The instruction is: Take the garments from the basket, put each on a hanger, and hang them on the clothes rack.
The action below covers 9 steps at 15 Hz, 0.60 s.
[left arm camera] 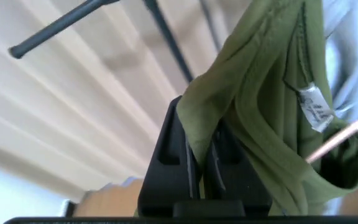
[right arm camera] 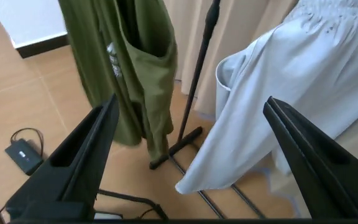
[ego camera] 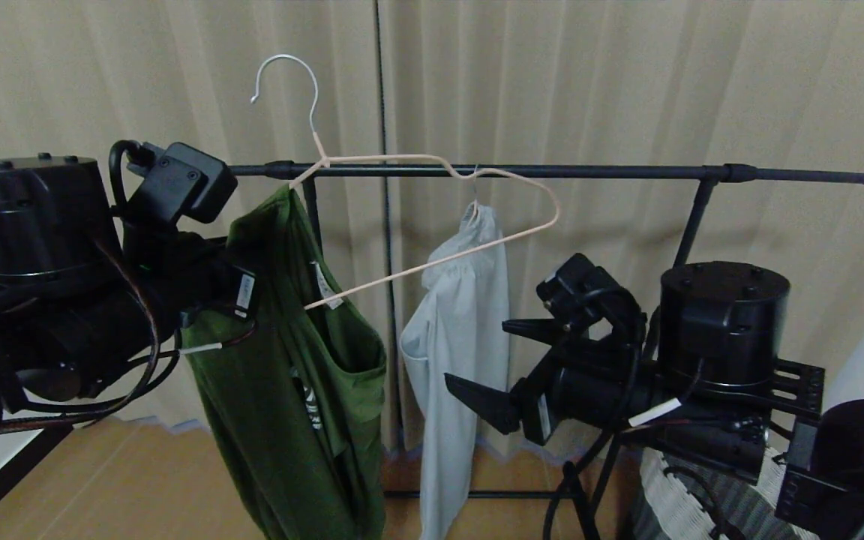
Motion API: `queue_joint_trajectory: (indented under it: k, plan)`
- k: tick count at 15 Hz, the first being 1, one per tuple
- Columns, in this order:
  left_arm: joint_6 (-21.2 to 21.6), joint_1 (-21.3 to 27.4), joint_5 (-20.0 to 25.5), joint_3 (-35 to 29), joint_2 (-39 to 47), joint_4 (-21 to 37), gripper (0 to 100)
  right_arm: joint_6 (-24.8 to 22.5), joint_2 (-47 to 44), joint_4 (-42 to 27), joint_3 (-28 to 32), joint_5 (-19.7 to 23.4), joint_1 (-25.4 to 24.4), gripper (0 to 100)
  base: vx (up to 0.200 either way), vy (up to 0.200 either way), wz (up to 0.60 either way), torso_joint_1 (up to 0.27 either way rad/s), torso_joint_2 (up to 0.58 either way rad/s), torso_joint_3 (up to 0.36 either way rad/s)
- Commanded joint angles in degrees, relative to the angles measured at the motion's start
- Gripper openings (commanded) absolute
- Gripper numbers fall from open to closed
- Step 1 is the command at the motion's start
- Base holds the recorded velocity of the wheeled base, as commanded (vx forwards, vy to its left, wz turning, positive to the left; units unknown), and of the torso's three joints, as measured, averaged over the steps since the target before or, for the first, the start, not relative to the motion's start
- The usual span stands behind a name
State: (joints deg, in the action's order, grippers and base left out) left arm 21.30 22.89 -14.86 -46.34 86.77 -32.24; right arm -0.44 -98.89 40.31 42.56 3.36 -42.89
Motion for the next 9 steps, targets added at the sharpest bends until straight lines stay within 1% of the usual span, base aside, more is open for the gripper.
queue_joint_trajectory:
  k: [1,2,3,6,8,9]
  plan:
    - [-0.12,1.89,0.01,-1.92,0.06,-0.01,0,0.44,-5.44,2.75,3.32,-1.17,-0.44,100,0.000,0.000,0.00,0.000,0.00,0.000]
    - [-0.12,2.07,0.09,-2.09,0.06,-0.01,0,0.44,-5.88,3.10,3.59,-1.26,-0.44,100,0.000,0.000,0.00,0.000,0.00,0.000]
    - [-0.29,3.74,0.09,-2.79,0.15,-0.10,0,0.44,-8.07,4.69,4.99,-1.78,-0.44,100,0.000,0.000,0.00,0.000,0.00,0.000]
    - [-0.47,7.08,0.01,-3.23,-0.20,-0.19,0,0.79,-11.76,5.39,8.77,-2.57,-0.44,100,0.000,0.000,0.00,0.000,0.00,0.000]
    - [-0.47,8.31,0.01,-3.59,-0.29,-0.28,0,0.88,-13.61,5.39,10.44,-3.72,-0.44,100,0.000,0.000,0.00,0.000,0.00,0.000]
    - [-0.47,8.40,0.01,-3.59,-0.29,-0.28,0,0.97,-14.05,5.39,10.26,-3.80,-0.44,100,0.000,0.000,0.00,0.000,0.00,0.000]
